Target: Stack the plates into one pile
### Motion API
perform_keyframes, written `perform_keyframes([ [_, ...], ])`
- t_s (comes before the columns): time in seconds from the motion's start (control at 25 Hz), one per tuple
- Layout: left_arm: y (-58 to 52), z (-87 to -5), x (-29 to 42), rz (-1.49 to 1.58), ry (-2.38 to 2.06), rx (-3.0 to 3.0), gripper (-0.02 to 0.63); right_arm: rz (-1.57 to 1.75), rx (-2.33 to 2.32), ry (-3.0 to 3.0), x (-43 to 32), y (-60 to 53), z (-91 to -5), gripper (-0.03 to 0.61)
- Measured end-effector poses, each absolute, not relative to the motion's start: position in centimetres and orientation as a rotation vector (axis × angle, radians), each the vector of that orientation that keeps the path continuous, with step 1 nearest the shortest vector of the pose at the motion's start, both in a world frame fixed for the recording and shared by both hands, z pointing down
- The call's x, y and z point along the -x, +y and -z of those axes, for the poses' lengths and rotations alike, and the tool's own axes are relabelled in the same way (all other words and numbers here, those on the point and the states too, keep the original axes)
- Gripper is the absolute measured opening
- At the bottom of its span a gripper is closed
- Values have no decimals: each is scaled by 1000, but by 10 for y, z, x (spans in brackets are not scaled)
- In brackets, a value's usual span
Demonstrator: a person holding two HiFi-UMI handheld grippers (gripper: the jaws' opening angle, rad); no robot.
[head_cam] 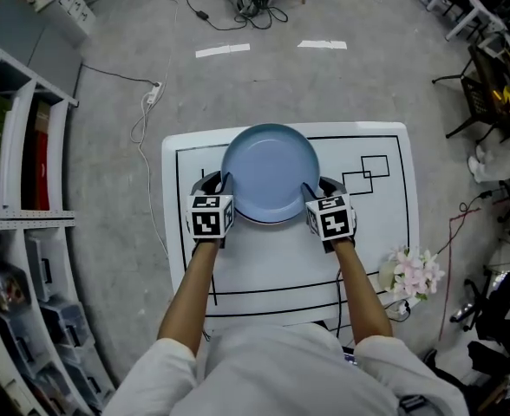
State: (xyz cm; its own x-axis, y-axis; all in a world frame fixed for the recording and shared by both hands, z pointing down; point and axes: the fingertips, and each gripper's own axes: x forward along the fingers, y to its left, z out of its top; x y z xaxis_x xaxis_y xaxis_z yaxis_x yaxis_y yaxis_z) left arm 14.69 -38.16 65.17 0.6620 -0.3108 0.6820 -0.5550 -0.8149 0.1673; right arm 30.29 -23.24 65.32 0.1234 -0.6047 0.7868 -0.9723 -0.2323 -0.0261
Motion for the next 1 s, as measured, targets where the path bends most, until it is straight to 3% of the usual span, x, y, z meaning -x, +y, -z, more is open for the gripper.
perform_keyframes([
  [0.24, -381, -653, -147, -946, -690, -2534, 74, -951, -1884, -1525, -301, -228, -658, 207],
  [0.36, -380, -653, -140, -964, -704, -2534, 110, -941, -1907, -1523, -299, -224, -654, 226],
  [0.56, -371, -644, -124, -950, -712, -2561, 114, -890, -1962, -1524, -296, -213, -631, 227],
  [0.76, -358, -603, -116, -794, -663, -2689, 101, -772, -2060, -1529, -290, -199, -581, 195],
  [1.0, -331, -524, -98, -631, -568, -2936, 39, -584, -2222, -1477, -280, -166, -506, 78],
])
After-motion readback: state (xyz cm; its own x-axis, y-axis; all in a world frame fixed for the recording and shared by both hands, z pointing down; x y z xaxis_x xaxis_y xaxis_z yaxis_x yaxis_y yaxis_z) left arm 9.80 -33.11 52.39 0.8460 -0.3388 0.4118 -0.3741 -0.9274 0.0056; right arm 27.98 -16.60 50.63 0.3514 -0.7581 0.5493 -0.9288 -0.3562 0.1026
